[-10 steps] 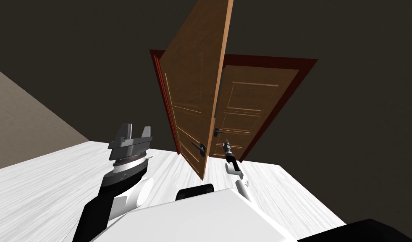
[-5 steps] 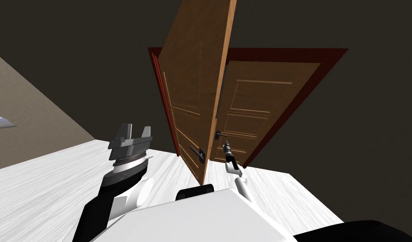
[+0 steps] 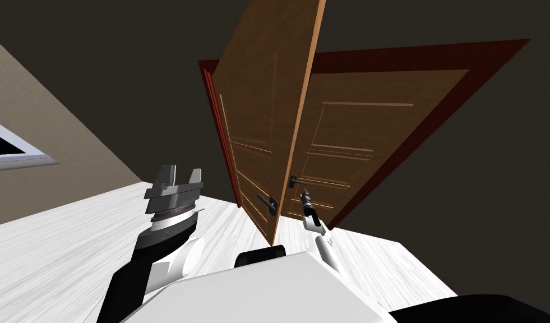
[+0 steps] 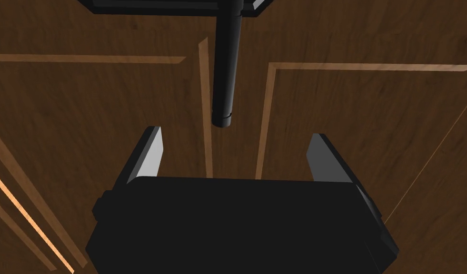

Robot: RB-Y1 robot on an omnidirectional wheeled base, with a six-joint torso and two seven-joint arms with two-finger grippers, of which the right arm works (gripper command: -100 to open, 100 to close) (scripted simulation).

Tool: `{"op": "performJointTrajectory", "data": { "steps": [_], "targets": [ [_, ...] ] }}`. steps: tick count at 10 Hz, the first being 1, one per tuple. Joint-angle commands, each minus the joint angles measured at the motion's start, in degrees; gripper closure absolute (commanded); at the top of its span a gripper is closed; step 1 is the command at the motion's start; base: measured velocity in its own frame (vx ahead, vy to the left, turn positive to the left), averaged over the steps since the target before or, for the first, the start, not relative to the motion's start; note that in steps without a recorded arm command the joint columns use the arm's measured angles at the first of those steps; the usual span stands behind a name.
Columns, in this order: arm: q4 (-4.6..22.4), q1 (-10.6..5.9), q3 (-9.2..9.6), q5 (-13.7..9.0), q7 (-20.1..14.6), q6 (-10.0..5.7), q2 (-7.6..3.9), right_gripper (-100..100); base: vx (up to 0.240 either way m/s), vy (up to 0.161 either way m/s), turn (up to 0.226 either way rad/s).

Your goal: Pull the door open

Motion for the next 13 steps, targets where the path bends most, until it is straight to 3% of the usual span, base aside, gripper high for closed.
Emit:
{"op": "performJointTrajectory", "data": {
  "steps": [1,10,11,12,13],
  "targets": [
    [1.8,-0.56,-2.52,-0.4,0.3,-0.46,-0.83,-100,-0.008,-0.043,0.255],
    [10.4,-4.25,-13.07,-2.0,2.0,-2.08,-3.94,-100,-0.004,-0.056,0.186],
    [10.4,-4.25,-13.07,-2.0,2.0,-2.08,-3.94,-100,-0.002,-0.042,0.077],
    [12.2,-5.15,-15.19,-2.3,2.4,-2.42,-4.46,-100,-0.023,-0.065,0.167],
    [12.2,-5.15,-15.19,-2.3,2.4,-2.42,-4.46,-100,-0.005,-0.053,0.101]
  ]
}}
